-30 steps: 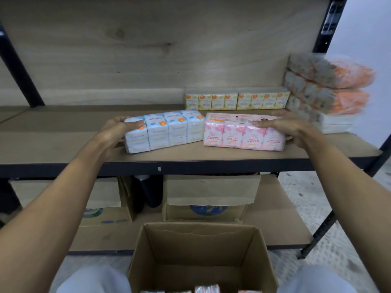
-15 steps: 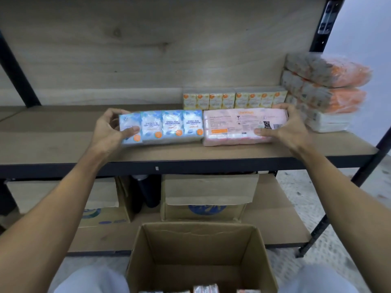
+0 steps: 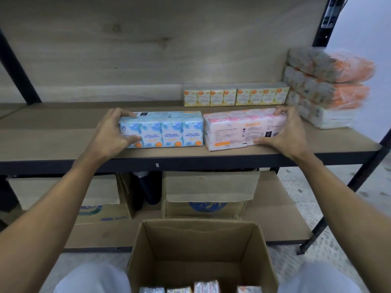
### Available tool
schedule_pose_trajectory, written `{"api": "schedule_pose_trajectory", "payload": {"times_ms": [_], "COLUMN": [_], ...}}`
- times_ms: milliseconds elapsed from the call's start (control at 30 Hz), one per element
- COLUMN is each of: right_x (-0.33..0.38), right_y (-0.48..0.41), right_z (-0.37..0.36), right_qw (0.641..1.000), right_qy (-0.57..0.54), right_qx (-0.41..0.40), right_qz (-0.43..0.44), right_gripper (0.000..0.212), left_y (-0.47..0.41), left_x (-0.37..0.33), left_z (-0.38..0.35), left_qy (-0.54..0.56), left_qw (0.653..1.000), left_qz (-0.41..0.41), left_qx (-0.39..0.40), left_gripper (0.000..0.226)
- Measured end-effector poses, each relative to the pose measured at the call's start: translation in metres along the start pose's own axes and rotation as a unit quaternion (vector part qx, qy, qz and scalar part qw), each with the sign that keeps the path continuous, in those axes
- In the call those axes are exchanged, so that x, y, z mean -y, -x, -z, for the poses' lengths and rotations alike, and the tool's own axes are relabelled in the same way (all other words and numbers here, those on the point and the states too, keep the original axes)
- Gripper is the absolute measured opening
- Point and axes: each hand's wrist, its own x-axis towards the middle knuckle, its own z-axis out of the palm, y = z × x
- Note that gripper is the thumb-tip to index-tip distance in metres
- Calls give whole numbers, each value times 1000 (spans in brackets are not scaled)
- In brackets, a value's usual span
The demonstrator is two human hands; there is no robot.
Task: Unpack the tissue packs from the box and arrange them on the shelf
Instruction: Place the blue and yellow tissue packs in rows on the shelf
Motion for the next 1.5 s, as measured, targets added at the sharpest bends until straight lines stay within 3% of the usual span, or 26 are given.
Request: {"api": "schedule_pose_trajectory", "payload": {"times_ms": [167,333,567,667,767,800,933,1033,1167,1333,1500], "right_x": [2,2,2,-3,-5,-4,1,-1,4,5,2], "right_y": [-10,-25,-31,-39,-49,-52,-60,-62,-62,-52,-36], "right_z": [12,20,25,27,27,27,29,28,26,22,17], "right_qw": [997,982,969,959,942,937,927,918,925,949,973], "right_qy": [-59,-128,-170,-202,-178,-175,-206,-258,-288,-268,-209], "right_qx": [51,124,158,156,218,231,226,197,143,71,27], "right_qz": [-12,-59,-83,-122,-182,-193,-218,-226,-201,-153,-92], "right_gripper": [68,78,68,79,119,118,74,74,56,61,73], "left_y": [-14,-44,-72,-75,-79,-80,-83,-89,-98,-105,-96], "left_x": [-47,-96,-114,-116,-119,-121,-124,-123,-128,-129,-118], "left_z": [5,-21,-67,-74,-73,-72,-66,-54,-30,-2,11], "left_qy": [-66,-137,-189,-153,-149,-145,-101,-84,-36,122,276], "left_qw": [994,960,909,906,910,911,917,936,965,985,961], "left_qz": [-41,-105,-72,-43,-46,-47,-45,-43,-44,-29,9], "left_qx": [75,222,363,392,383,384,383,340,255,121,4], "left_gripper": [69,83,86,84,80,78,67,68,68,67,64]}}
